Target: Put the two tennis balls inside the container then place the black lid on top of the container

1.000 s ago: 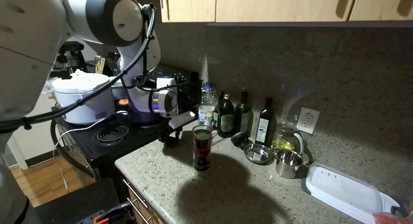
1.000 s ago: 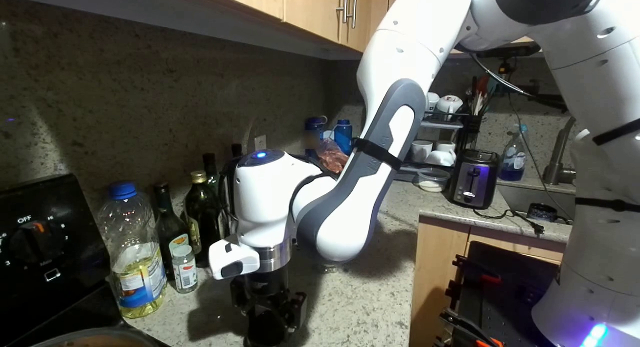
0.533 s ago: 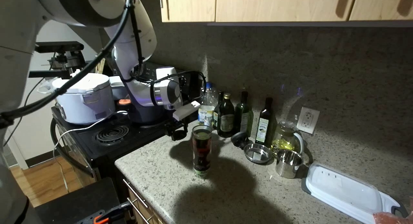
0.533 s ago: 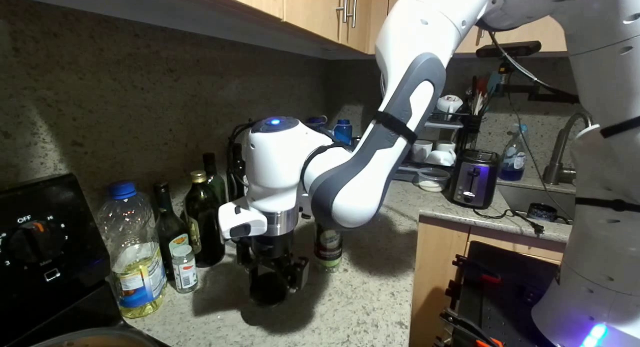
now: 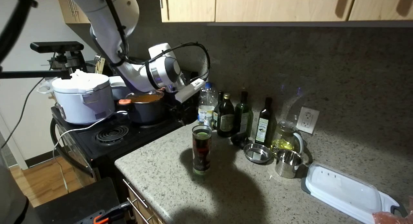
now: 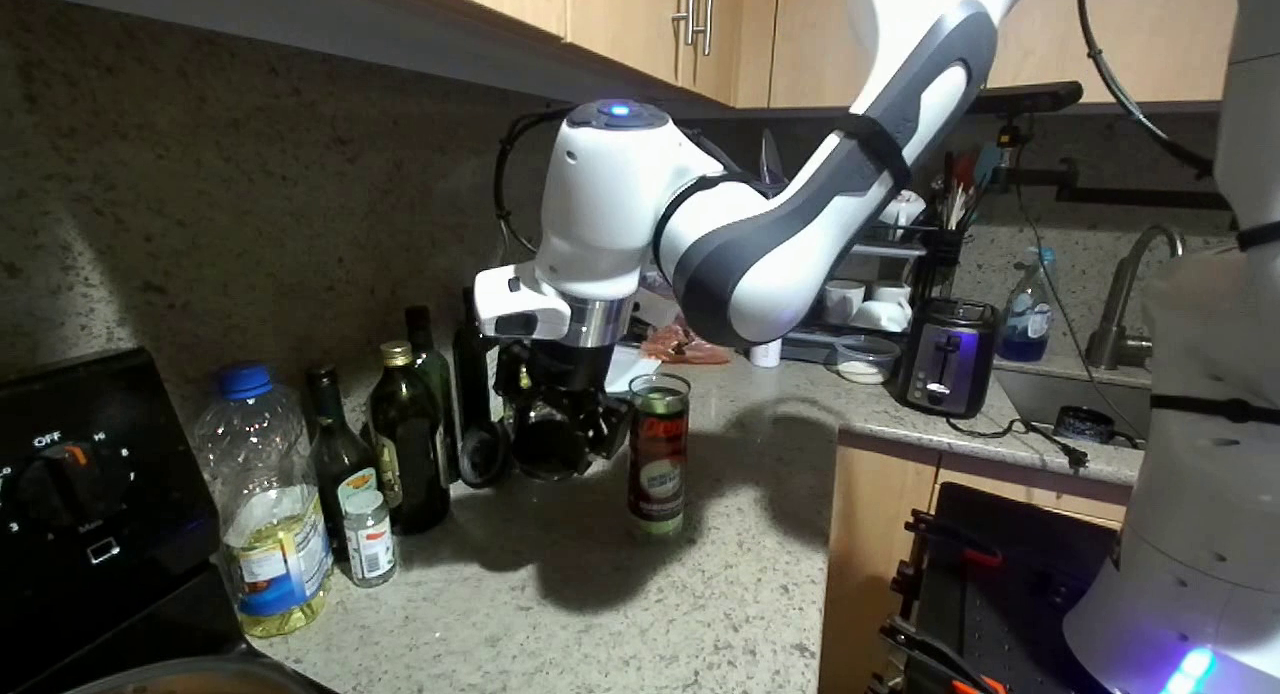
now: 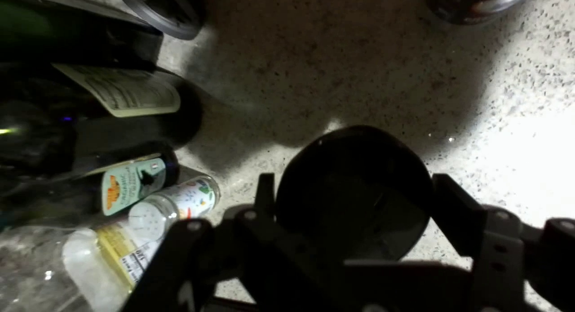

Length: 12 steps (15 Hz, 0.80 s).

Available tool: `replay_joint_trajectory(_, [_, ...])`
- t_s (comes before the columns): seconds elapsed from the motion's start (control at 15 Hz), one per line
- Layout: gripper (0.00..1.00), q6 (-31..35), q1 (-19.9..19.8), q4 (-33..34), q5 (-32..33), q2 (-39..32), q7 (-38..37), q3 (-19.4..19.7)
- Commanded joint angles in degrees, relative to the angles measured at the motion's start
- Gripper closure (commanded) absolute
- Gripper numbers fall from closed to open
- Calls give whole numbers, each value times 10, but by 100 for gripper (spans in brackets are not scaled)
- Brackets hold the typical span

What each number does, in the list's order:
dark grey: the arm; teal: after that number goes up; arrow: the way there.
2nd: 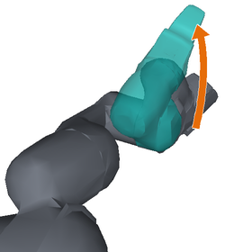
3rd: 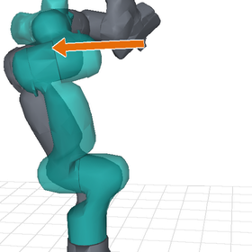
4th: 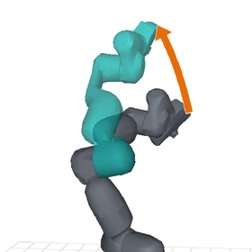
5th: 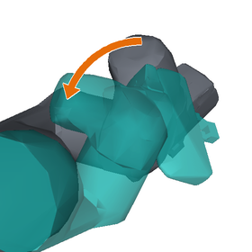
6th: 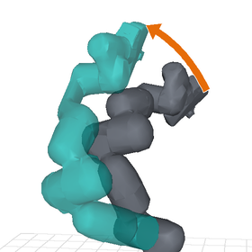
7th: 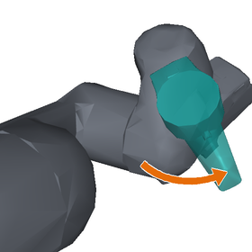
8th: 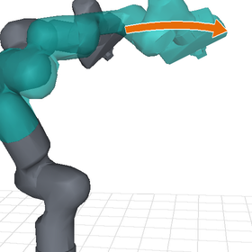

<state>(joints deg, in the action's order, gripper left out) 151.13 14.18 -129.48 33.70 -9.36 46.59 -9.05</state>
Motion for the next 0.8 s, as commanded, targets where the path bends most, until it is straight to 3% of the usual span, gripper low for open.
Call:
replay_joint_trajectory(0.0, [15,-27,-11,-30,29,78,-22,-3])
replay_joint_trajectory(0.4, [13,-68,-28,-30,25,147,-12,-2])
replay_joint_trajectory(0.73, [19,-100,-39,-36,-11,168,-8,2])
